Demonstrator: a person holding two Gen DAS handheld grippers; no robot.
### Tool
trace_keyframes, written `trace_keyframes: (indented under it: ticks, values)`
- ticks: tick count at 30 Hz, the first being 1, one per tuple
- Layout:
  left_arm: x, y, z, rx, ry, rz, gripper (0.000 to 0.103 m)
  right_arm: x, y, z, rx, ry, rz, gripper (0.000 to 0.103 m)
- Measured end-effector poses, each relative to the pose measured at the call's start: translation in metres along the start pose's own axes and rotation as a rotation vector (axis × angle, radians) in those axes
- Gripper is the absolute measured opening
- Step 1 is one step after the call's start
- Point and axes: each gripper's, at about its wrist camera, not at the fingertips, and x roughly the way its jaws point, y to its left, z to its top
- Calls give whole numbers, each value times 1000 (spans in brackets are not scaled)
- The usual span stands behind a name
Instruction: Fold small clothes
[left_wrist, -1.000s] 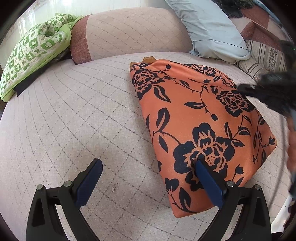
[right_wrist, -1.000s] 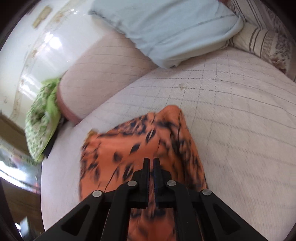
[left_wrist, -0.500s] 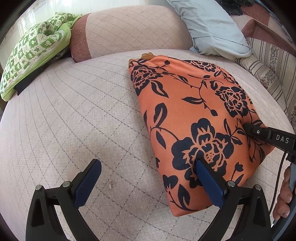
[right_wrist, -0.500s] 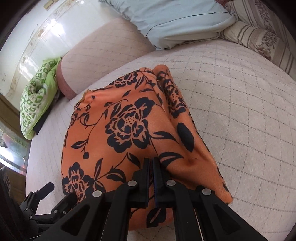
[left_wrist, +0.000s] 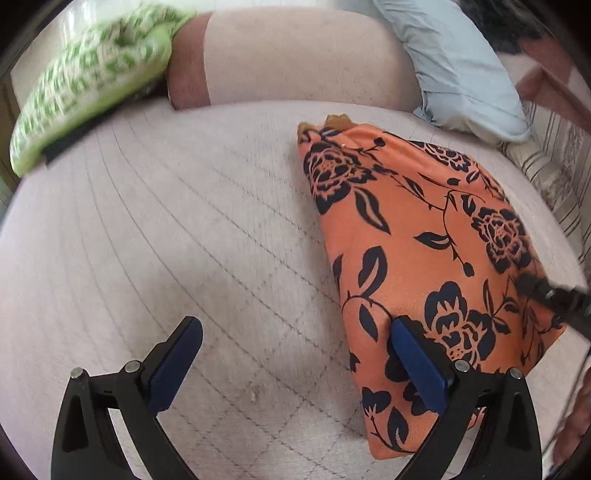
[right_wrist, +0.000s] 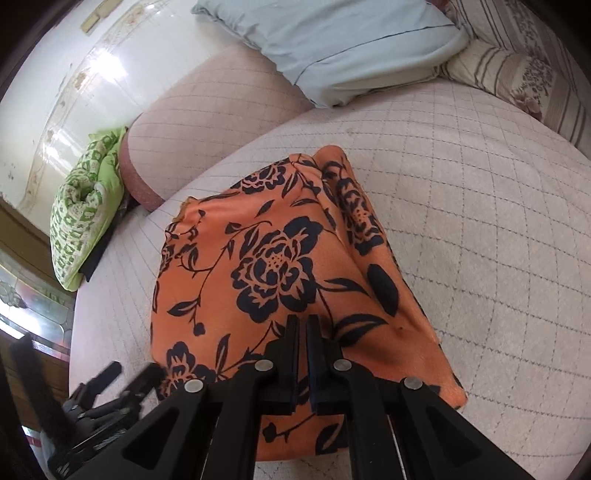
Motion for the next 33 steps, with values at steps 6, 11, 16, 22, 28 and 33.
trace_keyframes:
  ticks: [6, 11, 16, 22, 28, 33]
  values:
    - [-10, -15, -3, 81, -12, 51, 101, 8, 0, 2, 18, 27, -24, 6]
    - [-19, -11, -2, 68, 10, 20, 101, 6, 11, 12, 7, -10, -31, 6]
    - [-28, -9, 0, 53, 9, 26, 101, 21, 52, 25, -85, 3, 77, 8]
    - [-15, -13, -3, 94, 45, 61, 101, 67, 75, 21, -191, 87, 71, 7]
    - [-13, -16, -3, 98, 47, 54, 101, 62, 59, 27, -115, 105, 142, 6]
    - [-17, -15, -4, 88, 45, 43, 101, 32, 56, 36, -147, -63, 25, 6]
